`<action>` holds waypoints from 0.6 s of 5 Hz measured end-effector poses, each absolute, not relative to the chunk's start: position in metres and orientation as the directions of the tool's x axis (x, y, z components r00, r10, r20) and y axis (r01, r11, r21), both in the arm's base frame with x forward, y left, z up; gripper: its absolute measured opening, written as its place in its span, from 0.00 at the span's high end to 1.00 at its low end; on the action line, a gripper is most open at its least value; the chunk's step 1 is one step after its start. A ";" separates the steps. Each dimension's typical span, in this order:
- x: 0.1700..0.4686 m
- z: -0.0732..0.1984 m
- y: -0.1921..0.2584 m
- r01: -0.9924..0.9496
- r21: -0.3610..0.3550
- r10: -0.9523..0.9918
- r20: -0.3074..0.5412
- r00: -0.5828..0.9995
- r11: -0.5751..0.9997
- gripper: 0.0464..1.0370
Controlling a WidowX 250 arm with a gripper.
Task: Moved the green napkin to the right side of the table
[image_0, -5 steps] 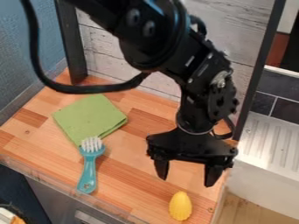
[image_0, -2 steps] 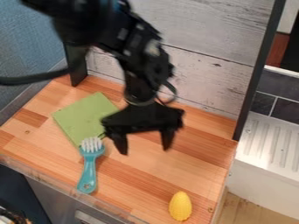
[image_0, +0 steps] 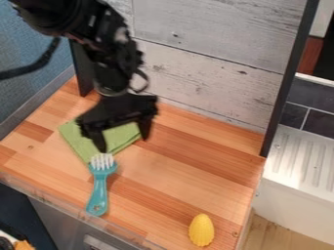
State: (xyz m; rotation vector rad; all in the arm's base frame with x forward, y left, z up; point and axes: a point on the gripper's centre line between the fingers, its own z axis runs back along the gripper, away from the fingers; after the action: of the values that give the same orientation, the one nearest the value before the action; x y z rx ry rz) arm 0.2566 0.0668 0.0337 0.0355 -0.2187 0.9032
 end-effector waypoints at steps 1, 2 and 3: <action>0.269 0.017 0.102 -0.833 -0.013 0.818 0.195 0.540 0.553 0.04; 0.279 0.006 0.128 -0.870 0.011 0.856 0.179 0.486 0.492 0.04; 0.281 0.000 0.150 -0.900 0.034 0.878 0.204 0.432 0.435 0.04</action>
State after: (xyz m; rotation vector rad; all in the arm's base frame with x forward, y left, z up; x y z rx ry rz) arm 0.2811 0.1499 0.0004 0.1451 -0.1640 1.1129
